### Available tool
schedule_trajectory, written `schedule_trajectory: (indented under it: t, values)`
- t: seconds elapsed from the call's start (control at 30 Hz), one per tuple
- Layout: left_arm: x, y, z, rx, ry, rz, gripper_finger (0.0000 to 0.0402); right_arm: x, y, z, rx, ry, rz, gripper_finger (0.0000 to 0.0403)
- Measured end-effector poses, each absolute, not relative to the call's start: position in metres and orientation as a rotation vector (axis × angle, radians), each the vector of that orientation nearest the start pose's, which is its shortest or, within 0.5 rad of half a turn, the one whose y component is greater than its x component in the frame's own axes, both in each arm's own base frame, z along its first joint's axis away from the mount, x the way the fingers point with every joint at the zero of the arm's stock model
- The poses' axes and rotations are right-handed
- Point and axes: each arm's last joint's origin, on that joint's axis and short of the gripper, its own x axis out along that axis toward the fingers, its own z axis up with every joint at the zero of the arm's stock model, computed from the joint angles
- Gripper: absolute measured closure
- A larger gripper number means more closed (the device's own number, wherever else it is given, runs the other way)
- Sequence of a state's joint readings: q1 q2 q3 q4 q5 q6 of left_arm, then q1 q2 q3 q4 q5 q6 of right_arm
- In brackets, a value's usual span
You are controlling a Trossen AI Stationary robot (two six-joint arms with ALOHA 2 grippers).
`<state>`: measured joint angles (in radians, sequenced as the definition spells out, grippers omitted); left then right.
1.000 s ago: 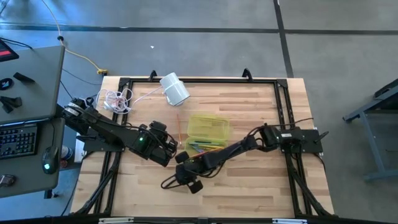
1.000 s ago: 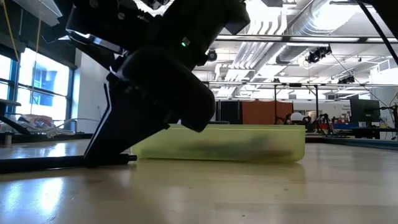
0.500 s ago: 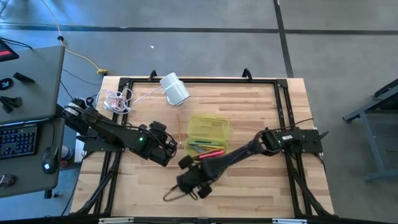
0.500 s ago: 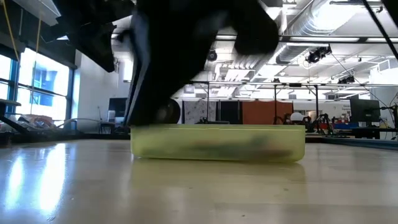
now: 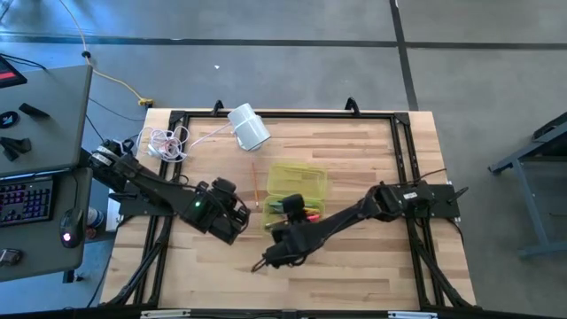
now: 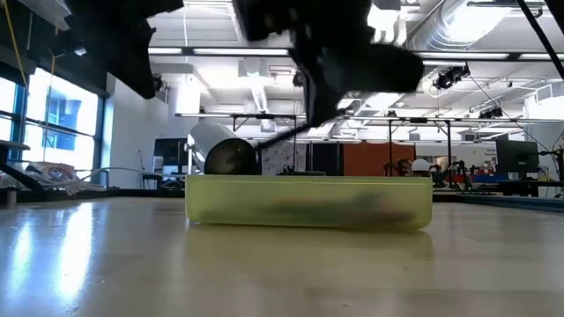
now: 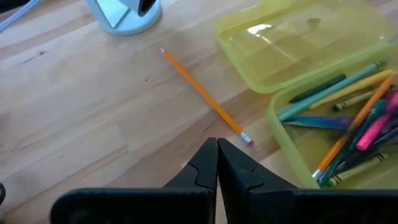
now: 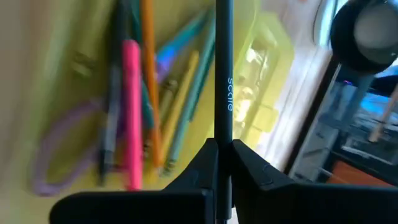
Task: Pick & place school supplies into a supply box
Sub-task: Put the black pen into the supply box, then put the orange pencil into the supply box
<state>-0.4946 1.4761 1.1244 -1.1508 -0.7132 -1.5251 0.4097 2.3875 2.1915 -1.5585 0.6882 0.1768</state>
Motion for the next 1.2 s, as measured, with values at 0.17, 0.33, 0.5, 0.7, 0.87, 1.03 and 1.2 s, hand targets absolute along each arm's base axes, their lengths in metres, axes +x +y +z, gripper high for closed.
schedule_trajectory:
  t: [0.17, 0.33, 0.5, 0.7, 0.87, 1.03, 1.2]
  values:
    - [0.229, -0.105, 0.249, -0.479, 0.746, 0.957, 0.0355, 0.413, 0.139, 0.18, -0.788, 1.558, -0.311, 0.0385]
    - [0.229, -0.105, 0.249, -0.479, 0.75, 0.961, 0.0355, 0.408, 0.118, 0.16, -0.697, 1.597, -0.33, 0.037]
    - [0.229, -0.105, 0.249, -0.488, 0.745, 0.962, 0.0355, 0.406, 0.11, 0.158, -0.632, 1.614, -0.318, 0.0348]
    - [0.23, -0.105, 0.249, -0.491, 0.744, 0.961, 0.0355, 0.408, 0.116, 0.185, -0.61, 1.525, -0.266, 0.0325]
    - [0.229, -0.105, 0.249, -0.491, 0.744, 0.961, 0.0355, 0.412, 0.126, 0.217, -0.591, 1.36, -0.22, 0.031]
    - [0.23, -0.105, 0.249, -0.493, 0.744, 0.96, 0.0355, 0.427, 0.122, 0.238, -0.58, 1.174, -0.118, 0.0305]
    - [0.229, -0.106, 0.248, -0.523, 0.788, 0.95, 0.0355, 0.448, 0.108, 0.25, -0.444, 1.015, 0.075, 0.0309]
